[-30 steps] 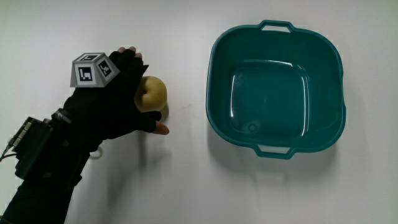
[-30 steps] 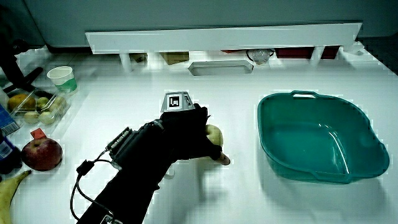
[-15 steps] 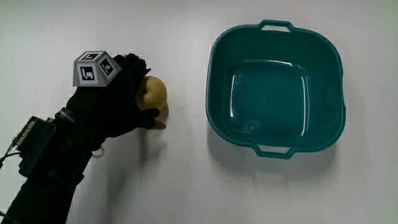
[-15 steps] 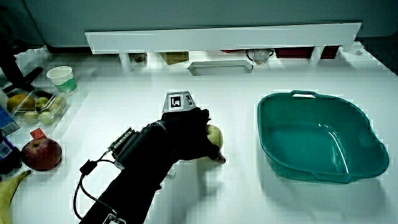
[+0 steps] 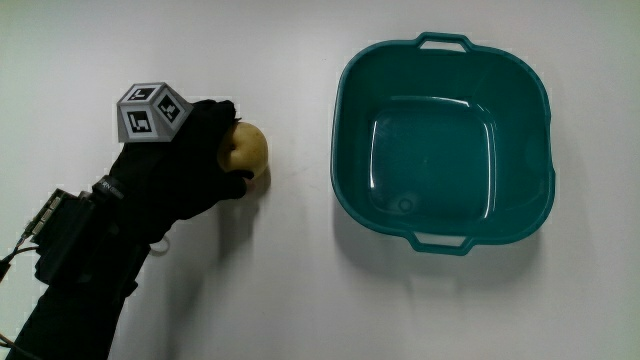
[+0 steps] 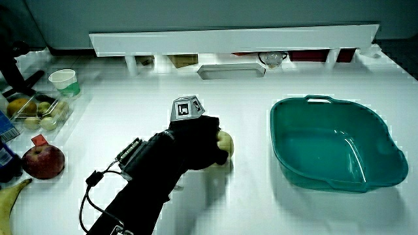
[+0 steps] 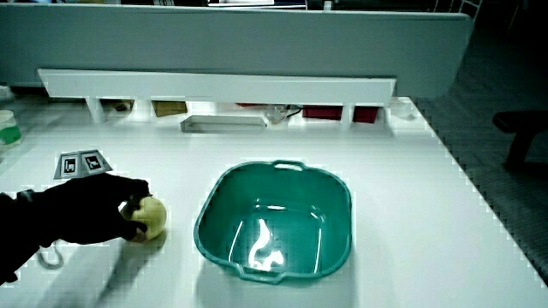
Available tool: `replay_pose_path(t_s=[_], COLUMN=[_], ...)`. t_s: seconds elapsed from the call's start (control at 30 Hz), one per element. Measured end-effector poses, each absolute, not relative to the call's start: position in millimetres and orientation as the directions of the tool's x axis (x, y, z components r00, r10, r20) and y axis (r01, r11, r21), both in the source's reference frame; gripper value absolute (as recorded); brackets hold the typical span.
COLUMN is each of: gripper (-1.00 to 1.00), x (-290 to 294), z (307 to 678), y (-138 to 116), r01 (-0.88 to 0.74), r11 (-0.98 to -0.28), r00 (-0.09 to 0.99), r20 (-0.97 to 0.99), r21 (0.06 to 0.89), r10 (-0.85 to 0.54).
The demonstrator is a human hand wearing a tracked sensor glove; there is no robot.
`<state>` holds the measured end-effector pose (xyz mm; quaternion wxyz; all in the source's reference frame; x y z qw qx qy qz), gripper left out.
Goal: Pick pear from desk
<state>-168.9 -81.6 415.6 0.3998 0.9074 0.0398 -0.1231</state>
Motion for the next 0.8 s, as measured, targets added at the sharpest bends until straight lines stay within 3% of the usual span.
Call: replay_pose_path(t_s=[0.23, 0.63, 0.8], gripper=[1.0, 1.0, 1.0], x=[-168.5, -168.5, -167.1], z=[417.3, 418.6, 419.6], y=[-81.5, -78.0, -79.4], r01=[0.174, 0.192, 0.188], r11=[-0.706, -0.755, -0.735], r00=[0.965, 0.961, 0.962], r20=[-0.262, -0.276, -0.272], r21=[0.686, 0.626, 0.652], r10=[-0.017, 0.015, 0.005])
